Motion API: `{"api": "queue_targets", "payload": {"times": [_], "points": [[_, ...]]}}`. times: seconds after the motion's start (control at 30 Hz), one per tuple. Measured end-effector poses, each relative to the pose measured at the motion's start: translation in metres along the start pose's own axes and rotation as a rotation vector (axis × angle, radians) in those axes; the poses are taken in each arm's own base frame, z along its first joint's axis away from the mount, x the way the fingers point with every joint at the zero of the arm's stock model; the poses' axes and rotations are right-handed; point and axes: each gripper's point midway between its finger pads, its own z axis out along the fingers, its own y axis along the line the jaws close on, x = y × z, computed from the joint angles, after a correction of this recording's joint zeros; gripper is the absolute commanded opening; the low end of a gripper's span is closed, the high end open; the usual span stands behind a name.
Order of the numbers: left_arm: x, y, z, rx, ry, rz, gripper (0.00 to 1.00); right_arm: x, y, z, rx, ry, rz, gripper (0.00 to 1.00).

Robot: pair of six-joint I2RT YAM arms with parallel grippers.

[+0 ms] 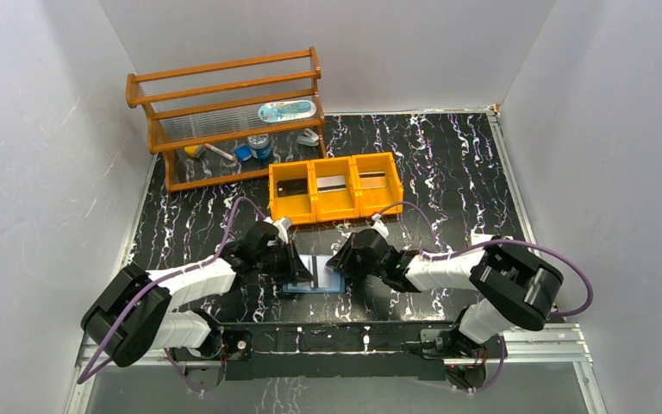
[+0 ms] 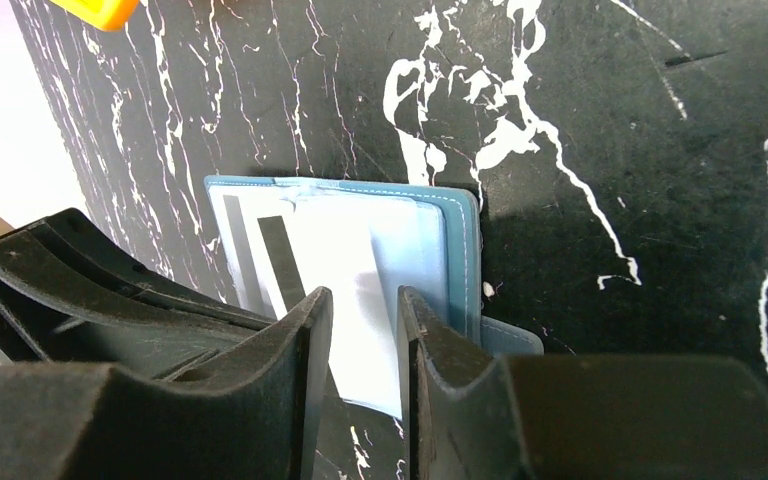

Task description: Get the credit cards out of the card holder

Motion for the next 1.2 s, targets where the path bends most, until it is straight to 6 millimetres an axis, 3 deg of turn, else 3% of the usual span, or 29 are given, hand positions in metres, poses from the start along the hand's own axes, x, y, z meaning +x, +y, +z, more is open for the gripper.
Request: {"api": "queue_targets", "payload": {"times": [0.2,0.47,0.77,1.2], "points": [[-0.001,-0.001,-0.001,-0.005,0.006,0.024,0.10,0.005,0.001,0.005,-0.023,0.030,-0.014,0.33],[-0.003,-0.006,0.001,0.019,0.005,0.024,0.16,0.008,0.008,0.012,-0.060,0.051,-0.007,0.31],[-0.003,-0.006,0.004,0.019,0.007,0.006,0.01,0.008,0.008,0.012,-0.057,0.048,0.001,0.32],[-0.016,-0.003,-0.014,-0.083,-0.032,0.102,0.00,0.007,0.007,0.012,-0.053,0.045,0.001,0.34]]}}
